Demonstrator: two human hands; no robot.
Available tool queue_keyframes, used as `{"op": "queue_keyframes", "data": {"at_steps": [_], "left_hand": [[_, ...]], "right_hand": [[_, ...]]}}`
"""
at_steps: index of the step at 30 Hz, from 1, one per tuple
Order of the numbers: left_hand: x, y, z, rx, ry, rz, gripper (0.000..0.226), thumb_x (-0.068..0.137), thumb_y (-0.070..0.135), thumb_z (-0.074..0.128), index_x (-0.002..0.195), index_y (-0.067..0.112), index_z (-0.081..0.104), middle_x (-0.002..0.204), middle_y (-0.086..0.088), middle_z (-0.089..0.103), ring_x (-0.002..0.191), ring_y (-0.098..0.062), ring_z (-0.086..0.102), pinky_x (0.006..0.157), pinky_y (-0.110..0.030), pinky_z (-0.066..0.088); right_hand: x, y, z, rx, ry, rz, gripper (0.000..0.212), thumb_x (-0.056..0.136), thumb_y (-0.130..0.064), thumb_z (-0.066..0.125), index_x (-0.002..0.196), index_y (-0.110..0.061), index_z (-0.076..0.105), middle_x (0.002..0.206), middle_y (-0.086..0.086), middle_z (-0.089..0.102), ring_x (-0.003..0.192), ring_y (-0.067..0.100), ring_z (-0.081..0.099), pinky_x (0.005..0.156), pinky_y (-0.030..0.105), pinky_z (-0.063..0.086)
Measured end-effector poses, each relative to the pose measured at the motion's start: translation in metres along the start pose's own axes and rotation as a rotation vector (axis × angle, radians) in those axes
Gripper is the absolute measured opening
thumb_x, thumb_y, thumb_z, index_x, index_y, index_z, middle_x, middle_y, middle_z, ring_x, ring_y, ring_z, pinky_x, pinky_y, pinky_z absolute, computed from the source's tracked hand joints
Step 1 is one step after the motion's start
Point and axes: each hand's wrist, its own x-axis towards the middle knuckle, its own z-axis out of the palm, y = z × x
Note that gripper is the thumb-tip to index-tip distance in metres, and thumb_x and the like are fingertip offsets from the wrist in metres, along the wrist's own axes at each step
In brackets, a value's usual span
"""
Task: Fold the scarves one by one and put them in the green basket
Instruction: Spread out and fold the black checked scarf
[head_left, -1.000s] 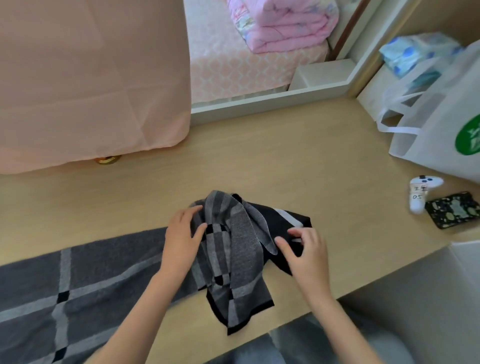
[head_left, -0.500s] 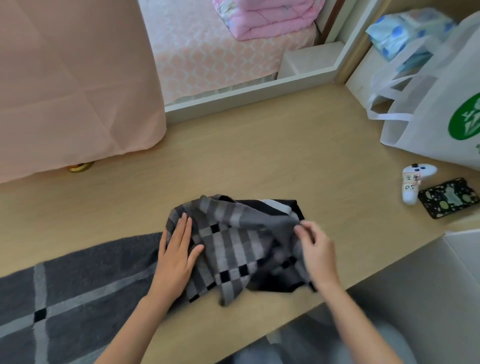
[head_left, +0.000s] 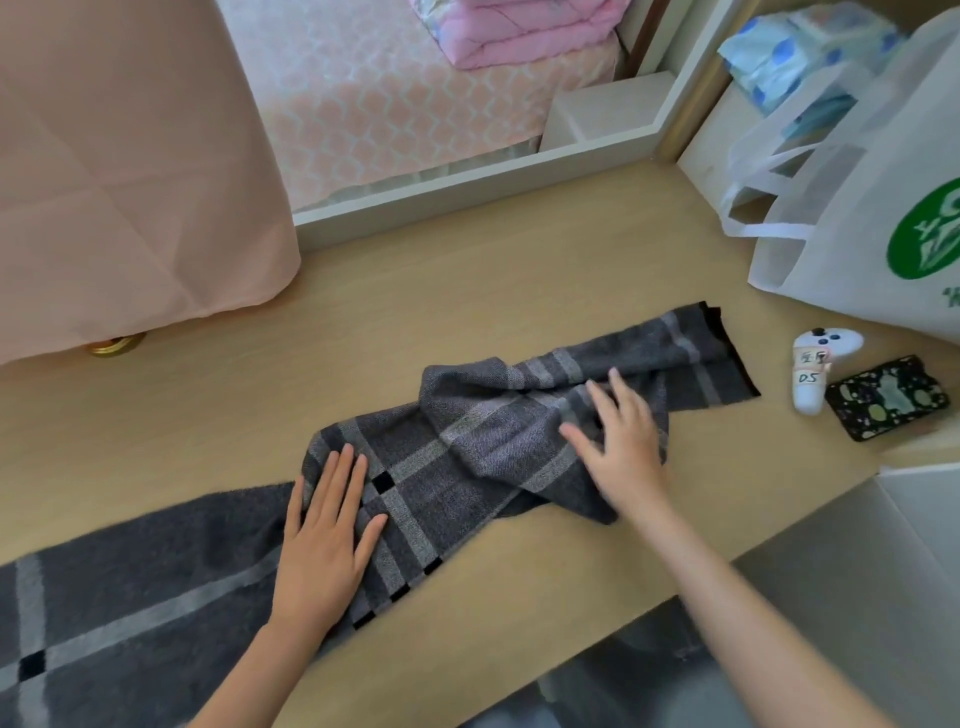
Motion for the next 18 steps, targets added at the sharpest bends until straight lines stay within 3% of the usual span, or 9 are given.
{"op": "queue_keyframes", "data": {"at_steps": [2,5,9,11,13,16,18], "left_hand": [[0.0,0.0,0.0,0.004,0.014,0.003,0.067,0.098,0.052,0.021,0.154,0.016,0.017,0.161,-0.002,0.014,0.148,-0.017,0.01,0.119,-0.045,0.008],[-0.001,0.005,-0.006,-0.031,0.089,0.023,0.06,0.097,0.047,0.027,0.148,0.016,0.035,0.156,-0.004,0.03,0.145,-0.018,0.02,0.12,-0.048,0.003],[-0.012,0.027,-0.004,-0.154,0.173,0.189,0.048,0.094,0.048,0.04,0.126,0.021,0.062,0.128,0.002,0.059,0.127,-0.018,0.046,0.117,-0.046,0.018],[-0.016,0.034,0.003,-0.214,0.175,0.218,0.047,0.093,0.053,0.04,0.114,0.022,0.068,0.118,0.003,0.061,0.113,-0.02,0.053,0.108,-0.038,0.03],[-0.014,0.037,0.004,-0.256,0.2,0.2,0.048,0.096,0.052,0.035,0.1,0.022,0.072,0.111,0.003,0.061,0.104,-0.022,0.055,0.094,-0.032,0.036],[-0.005,0.04,-0.001,-0.276,0.249,0.21,0.048,0.1,0.046,0.03,0.085,0.021,0.069,0.101,0.007,0.059,0.094,-0.019,0.053,0.082,-0.032,0.041],[-0.003,0.04,-0.004,-0.304,0.197,0.216,0.043,0.099,0.049,0.035,0.089,0.022,0.067,0.103,0.01,0.056,0.094,-0.017,0.054,0.081,-0.034,0.044]], "right_hand": [[-0.031,-0.005,0.019,0.081,0.083,-0.02,0.059,0.088,-0.05,0.053,0.137,-0.017,0.048,0.15,0.004,0.031,0.138,0.019,0.026,0.111,0.035,0.028],[-0.054,-0.003,0.031,0.143,0.18,-0.021,0.037,0.084,-0.039,0.067,0.113,-0.017,0.063,0.125,-0.001,0.052,0.119,0.016,0.041,0.1,0.031,0.036],[-0.046,0.006,0.027,0.079,0.226,-0.118,0.005,0.084,-0.015,0.071,0.086,-0.017,0.066,0.092,-0.005,0.063,0.091,0.019,0.053,0.083,0.033,0.043],[-0.032,0.007,0.015,0.08,0.238,-0.085,0.007,0.086,-0.013,0.068,0.082,-0.018,0.067,0.081,-0.006,0.065,0.08,0.019,0.056,0.075,0.036,0.045],[-0.018,0.006,-0.004,0.152,0.228,-0.043,0.007,0.088,-0.023,0.066,0.082,-0.02,0.069,0.078,-0.01,0.065,0.078,0.017,0.06,0.07,0.034,0.046],[-0.011,0.0,-0.027,0.267,-0.001,-0.135,0.035,0.078,-0.056,0.063,0.089,-0.024,0.07,0.092,-0.015,0.066,0.091,0.006,0.06,0.077,0.024,0.047],[-0.024,-0.004,-0.021,0.093,-0.138,-0.295,0.053,0.07,-0.066,0.066,0.101,-0.023,0.067,0.109,-0.012,0.061,0.103,0.004,0.053,0.089,0.021,0.041]]}}
